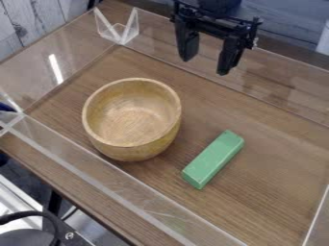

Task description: Put the green block in the brown bowl

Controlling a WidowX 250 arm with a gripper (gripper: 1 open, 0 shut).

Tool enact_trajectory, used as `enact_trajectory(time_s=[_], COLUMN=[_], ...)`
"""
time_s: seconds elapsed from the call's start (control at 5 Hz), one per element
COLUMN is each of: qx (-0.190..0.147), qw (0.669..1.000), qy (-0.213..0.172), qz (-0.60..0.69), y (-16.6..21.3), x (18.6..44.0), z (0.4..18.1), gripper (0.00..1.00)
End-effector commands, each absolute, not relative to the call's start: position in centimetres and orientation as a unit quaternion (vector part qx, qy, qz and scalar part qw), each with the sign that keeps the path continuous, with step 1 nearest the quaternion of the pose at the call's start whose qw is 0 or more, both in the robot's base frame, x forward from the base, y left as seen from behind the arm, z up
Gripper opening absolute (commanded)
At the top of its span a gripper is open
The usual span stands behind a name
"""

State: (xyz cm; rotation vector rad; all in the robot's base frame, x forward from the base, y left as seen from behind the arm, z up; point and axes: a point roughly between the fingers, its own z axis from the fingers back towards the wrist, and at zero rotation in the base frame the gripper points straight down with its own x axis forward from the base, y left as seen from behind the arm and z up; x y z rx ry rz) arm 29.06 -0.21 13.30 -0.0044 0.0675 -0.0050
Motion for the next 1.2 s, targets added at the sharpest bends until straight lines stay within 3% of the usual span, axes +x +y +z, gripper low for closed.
enact_trajectory(time_s=[0.0, 0.6, 1.0], qx=[-0.003, -0.002, -0.003], qw=[0.999, 0.993, 0.990], qy=[0.041, 0.042, 0.045], qz=[-0.021, -0.110, -0.131], y=[-1.3, -5.9, -6.9], x=[28.2, 24.8, 24.8], z=[12.5, 8.1, 6.1], gripper=[1.00, 1.00, 1.00])
